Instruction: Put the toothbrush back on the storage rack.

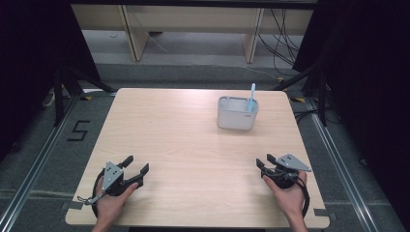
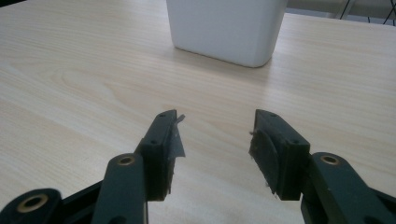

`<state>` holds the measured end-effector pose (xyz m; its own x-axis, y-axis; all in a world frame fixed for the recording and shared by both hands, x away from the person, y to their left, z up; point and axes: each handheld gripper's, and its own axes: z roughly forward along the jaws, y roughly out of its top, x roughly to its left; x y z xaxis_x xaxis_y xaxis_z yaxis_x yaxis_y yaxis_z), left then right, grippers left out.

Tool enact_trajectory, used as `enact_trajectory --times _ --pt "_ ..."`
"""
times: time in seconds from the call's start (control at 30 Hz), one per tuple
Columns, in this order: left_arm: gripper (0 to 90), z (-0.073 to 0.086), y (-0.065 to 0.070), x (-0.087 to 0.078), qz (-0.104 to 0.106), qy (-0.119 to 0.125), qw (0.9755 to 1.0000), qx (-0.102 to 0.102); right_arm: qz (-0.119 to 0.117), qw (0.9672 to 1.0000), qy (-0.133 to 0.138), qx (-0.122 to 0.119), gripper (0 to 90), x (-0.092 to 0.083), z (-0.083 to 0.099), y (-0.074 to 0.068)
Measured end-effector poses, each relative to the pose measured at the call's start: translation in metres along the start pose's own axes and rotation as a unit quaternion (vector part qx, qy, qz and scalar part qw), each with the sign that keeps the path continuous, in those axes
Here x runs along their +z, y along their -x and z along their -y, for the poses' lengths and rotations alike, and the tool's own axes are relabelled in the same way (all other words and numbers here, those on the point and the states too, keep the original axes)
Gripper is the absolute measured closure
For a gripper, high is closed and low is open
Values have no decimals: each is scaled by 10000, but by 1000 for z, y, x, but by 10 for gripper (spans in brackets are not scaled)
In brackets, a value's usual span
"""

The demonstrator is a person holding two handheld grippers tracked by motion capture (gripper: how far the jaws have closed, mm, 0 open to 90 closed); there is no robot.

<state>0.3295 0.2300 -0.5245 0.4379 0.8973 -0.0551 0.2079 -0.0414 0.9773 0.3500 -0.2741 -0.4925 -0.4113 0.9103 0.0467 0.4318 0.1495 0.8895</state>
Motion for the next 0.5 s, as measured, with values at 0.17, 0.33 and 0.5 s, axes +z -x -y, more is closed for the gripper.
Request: enact_trajectory --times 0.17,0.33,0.5 --pt "300 0 0 0 16 -7 10000 3 -5 9999 61 -143 513 -1 10 1" --pt "297 -1 0 -1 -1 -83 10000 -9 4 9999 86 -71 513 -1 11 1" --pt "298 0 0 0 2 -28 10000 -31 -42 9998 77 174 513 0 12 -3"
